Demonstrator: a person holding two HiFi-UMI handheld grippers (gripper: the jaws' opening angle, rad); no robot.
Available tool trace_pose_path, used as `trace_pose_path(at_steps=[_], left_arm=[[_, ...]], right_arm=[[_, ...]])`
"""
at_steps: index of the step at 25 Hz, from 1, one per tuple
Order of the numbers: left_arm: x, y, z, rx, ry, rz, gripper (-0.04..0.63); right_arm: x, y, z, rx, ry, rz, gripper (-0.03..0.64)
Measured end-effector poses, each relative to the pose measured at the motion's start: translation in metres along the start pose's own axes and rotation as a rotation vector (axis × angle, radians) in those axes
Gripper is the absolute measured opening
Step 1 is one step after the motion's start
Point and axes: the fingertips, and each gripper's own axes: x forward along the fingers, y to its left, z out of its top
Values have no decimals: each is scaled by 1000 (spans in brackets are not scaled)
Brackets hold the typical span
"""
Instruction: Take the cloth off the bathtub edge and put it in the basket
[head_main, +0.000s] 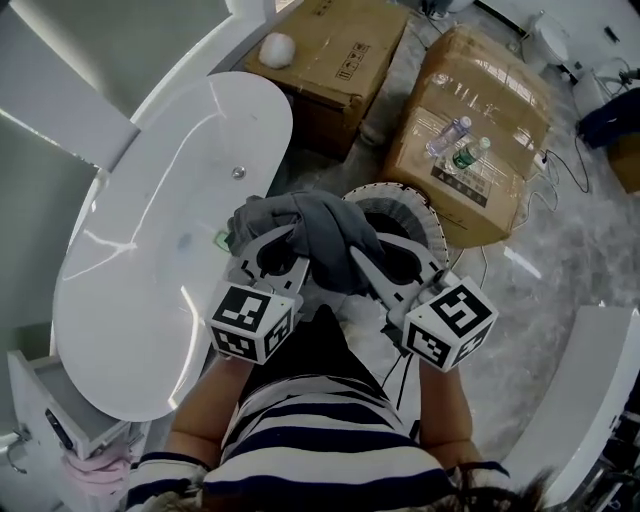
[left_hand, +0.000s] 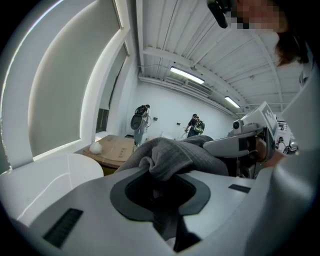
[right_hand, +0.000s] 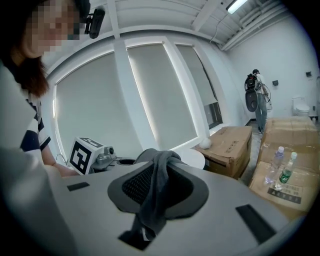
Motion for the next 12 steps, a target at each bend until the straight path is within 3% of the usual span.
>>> trace_pose_path(at_steps=[12], left_arm=[[44,-94,53,110,-99,-128,69]], right_arm=[[-95,-38,27,-53,-133,-145,83]])
